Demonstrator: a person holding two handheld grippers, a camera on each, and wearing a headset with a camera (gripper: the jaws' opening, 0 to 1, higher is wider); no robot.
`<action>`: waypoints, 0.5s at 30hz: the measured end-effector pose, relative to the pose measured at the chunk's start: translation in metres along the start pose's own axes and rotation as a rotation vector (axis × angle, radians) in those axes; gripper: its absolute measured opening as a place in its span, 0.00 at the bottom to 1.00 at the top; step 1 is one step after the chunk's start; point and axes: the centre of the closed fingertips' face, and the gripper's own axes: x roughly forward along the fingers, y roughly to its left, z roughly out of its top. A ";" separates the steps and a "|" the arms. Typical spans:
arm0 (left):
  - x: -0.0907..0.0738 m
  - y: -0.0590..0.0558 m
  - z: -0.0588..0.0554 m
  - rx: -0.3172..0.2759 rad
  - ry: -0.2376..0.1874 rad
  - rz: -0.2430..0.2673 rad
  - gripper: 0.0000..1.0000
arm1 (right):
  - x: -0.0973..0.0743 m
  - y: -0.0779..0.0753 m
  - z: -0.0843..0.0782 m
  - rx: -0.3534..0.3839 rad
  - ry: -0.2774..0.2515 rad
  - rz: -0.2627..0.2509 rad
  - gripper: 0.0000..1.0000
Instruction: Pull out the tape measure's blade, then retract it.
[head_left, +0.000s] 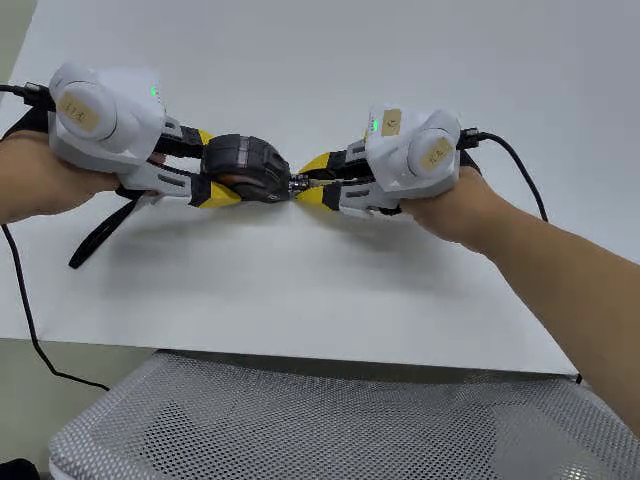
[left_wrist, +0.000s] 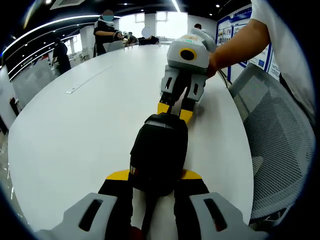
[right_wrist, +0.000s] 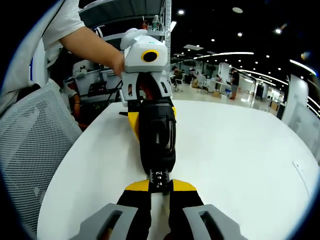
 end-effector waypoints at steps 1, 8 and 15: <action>0.000 0.000 0.000 0.001 0.000 0.000 0.26 | -0.001 0.000 -0.001 -0.001 0.001 -0.001 0.09; 0.000 0.001 0.000 0.000 -0.002 -0.003 0.26 | -0.011 -0.001 -0.007 0.007 0.011 -0.011 0.09; 0.001 0.002 0.000 -0.003 -0.002 -0.004 0.26 | -0.020 -0.002 -0.012 0.013 0.019 -0.021 0.09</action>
